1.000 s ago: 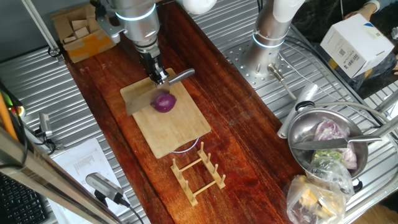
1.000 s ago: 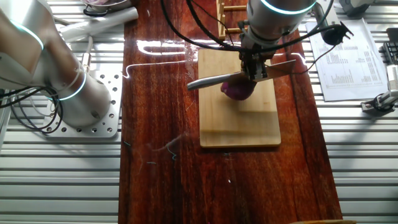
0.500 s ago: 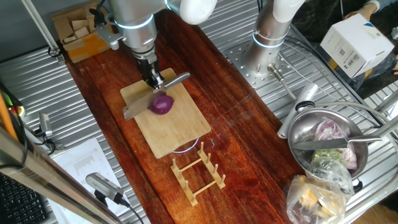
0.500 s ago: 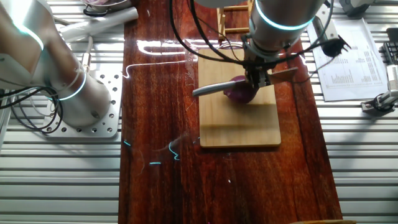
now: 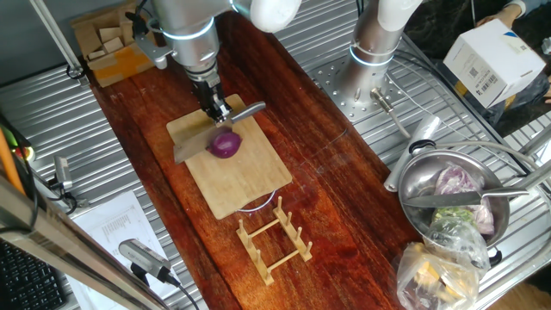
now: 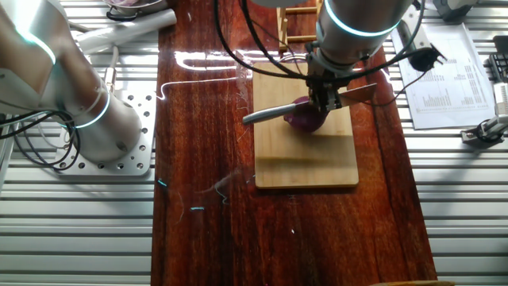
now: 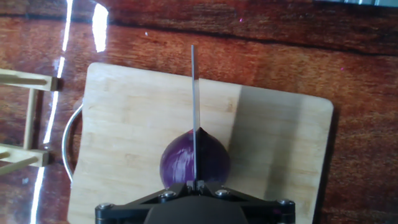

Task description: Chop the onions

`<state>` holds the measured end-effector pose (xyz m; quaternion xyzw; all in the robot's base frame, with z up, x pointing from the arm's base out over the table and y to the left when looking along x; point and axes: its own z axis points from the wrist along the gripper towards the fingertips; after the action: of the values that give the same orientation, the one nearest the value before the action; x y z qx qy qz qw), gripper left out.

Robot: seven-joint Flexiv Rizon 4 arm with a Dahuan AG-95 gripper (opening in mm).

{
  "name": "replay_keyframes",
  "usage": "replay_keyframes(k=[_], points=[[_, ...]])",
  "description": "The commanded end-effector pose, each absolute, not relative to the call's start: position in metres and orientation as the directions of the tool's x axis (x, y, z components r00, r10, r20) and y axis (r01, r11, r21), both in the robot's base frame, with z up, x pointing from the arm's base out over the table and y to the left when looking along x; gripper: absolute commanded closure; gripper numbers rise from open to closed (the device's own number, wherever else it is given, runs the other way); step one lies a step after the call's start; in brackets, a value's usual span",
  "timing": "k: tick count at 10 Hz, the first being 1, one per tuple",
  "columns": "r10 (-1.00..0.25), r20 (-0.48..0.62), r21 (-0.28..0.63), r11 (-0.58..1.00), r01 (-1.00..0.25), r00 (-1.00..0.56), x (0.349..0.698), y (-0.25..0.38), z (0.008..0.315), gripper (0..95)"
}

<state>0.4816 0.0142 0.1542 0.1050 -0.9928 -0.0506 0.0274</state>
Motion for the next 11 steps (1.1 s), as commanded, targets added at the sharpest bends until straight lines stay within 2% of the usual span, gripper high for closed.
replay_keyframes(k=[1, 7, 9, 11], points=[[-0.210, 0.036, 0.110, 0.973, -0.205, -0.977, 0.480, 0.014, 0.158, 95.0], [-0.210, 0.035, 0.118, 0.972, -0.204, -0.977, 0.478, 0.015, 0.165, 95.0], [-0.213, 0.042, 0.105, 0.972, -0.208, -0.976, 0.485, 0.016, 0.150, 95.0], [-0.231, 0.035, 0.106, 0.968, -0.227, -0.972, 0.493, 0.015, 0.121, 95.0]])
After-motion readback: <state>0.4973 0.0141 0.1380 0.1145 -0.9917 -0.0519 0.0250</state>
